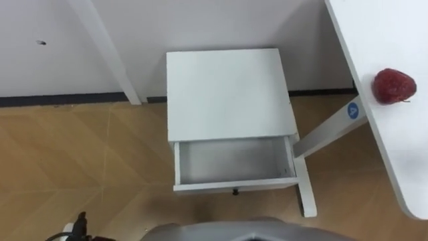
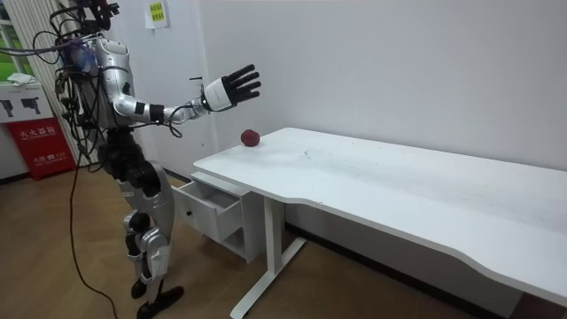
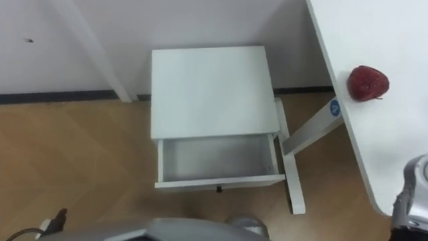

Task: Put apple and close drawer

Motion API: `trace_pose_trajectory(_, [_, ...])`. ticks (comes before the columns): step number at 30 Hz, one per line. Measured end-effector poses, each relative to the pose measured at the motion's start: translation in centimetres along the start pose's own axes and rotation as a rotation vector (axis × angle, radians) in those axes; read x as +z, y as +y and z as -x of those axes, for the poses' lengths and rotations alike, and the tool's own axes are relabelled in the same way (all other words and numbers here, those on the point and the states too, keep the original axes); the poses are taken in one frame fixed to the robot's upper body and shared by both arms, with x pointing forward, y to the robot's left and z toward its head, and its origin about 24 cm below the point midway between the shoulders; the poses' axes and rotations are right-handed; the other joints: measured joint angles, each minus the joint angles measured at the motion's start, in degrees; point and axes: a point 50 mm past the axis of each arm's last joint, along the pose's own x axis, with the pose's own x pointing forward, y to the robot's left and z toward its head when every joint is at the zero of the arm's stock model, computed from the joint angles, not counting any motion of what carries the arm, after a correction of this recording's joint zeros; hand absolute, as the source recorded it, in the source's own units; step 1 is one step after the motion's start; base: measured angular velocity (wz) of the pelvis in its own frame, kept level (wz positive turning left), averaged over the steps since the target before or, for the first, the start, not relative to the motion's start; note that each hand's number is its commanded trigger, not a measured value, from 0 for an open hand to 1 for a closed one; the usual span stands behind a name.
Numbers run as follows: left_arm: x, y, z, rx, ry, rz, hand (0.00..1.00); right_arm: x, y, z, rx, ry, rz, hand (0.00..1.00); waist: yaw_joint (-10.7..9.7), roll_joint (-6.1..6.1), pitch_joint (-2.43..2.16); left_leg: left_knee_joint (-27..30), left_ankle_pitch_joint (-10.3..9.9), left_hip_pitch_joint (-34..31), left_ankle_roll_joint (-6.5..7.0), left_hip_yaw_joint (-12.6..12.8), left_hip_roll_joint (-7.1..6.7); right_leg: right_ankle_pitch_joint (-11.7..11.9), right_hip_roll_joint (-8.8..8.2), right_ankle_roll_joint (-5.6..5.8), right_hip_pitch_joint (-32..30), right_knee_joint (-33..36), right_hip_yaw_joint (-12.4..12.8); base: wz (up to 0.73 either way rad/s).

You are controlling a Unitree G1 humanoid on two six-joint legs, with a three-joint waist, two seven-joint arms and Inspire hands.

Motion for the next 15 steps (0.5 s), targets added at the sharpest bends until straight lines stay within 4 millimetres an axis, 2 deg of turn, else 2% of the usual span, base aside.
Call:
trace_pose_trajectory(3, [0.2, -0.1, 0.0, -0.009, -0.007, -0.013, 0.0, 0.5, 1.7, 1.1, 0.163, -0.006, -0.027, 0.0, 0.9, 0.07, 0.03, 0.0, 0.0, 0.1, -0.02, -0.2, -0.11, 0.0, -0.06, 0.0, 0.6, -0.9, 0.0, 0.0])
trace_pose_trajectory(6, [0.9, -0.5, -0.2, -0.018, -0.025, -0.006, 0.0, 0.3, 2.4, 1.8, 0.275, -0.009, 0.0, 0.0, 1.5, 0.14, 0.15, 0.0, 0.0, 0.7, -0.03, -1.4, -0.33, 0.2, -0.13, 0.03, 2.1, -2.0, -1.1, 0.17])
trace_pose_trajectory(10, [1.0, -0.5, -0.3, -0.021, -0.017, -0.01, 0.0, 0.0, 3.4, 2.8, 0.408, -0.01, 0.035, 0.0, 2.0, 0.13, 0.19, -0.1, 0.1, 0.6, -0.11, -2.0, -0.32, 0.4, -0.03, -0.04, 2.5, -2.7, -1.6, 0.09])
trace_pose_trajectory(15, [0.8, -0.7, -0.2, -0.03, 0.003, -0.035, 0.0, -2.2, 4.0, 4.8, 0.59, 0.097, 0.124, 0.0, 3.0, 0.36, 0.32, -0.1, 0.1, 0.6, -0.23, -2.3, -0.31, 0.6, 0.07, -0.17, 3.0, -3.6, -1.6, 0.0])
